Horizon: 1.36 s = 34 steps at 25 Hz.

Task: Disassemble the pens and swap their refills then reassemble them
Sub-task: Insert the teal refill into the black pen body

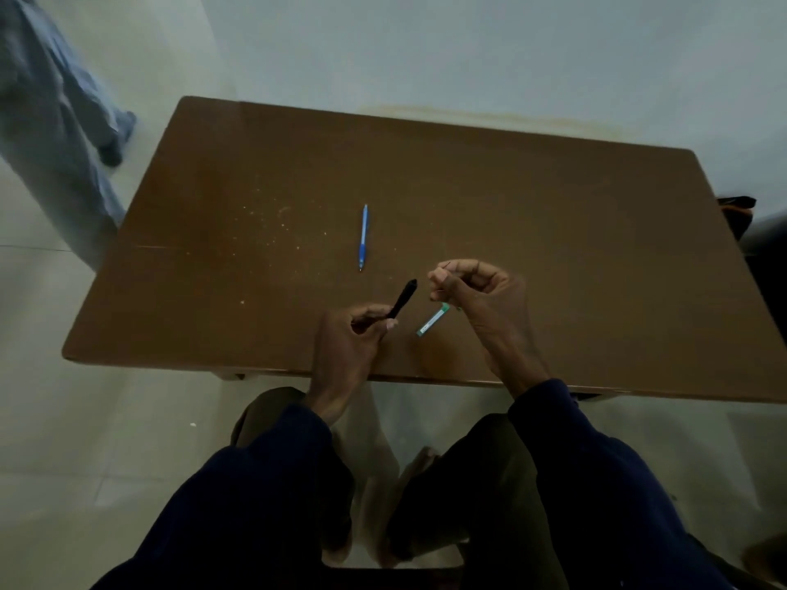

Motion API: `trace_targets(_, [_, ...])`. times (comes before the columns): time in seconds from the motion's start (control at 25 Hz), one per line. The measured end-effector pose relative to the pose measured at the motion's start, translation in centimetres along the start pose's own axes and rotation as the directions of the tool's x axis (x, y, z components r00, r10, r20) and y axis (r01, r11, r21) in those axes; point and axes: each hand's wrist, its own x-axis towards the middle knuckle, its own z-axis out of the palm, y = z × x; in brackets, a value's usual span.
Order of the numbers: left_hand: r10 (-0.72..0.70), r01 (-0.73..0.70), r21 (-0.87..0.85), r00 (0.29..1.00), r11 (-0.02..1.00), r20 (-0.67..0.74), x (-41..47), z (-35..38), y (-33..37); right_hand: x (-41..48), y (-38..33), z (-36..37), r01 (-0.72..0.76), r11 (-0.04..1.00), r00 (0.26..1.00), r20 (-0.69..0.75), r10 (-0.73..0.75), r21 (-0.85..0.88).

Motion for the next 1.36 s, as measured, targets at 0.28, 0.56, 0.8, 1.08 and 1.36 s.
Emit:
trace_targets(0.28, [0.029,-0.029,0.019,0.999,0.999,-0.012,-0.45,-0.45,0.48,-0.97,-1.10,1.00,0.041,0.999,0.997,0.060,-0.041,-0.003])
trace_targets(0.56, [0.027,-0.026,0.016,0.999,1.000,-0.025,-0.55,-0.27,0.61,-0.98,-0.99,0.96,0.044,0.999,0.997,0.071,-0.043,-0.016])
trace_targets(0.8, [0.031,-0.031,0.020,0.999,0.999,-0.023,-0.49,-0.13,0.38,-0.90,-0.54,0.84,0.028,0.998,0.996,0.085,-0.023,-0.049])
trace_targets(1.08, [0.025,-0.024,0.050,1.000,0.998,-0.018,-0.28,0.02,0.37,-0.92,-0.63,0.76,0.034,0.998,0.995,0.092,-0.029,-0.056])
trace_targets(1.36, [0.037,-0.037,0.066,0.999,0.997,-0.007,-0.22,0.10,0.70,-0.55,-0.77,0.69,-0.005,0.993,0.994,0.105,0.018,-0.121])
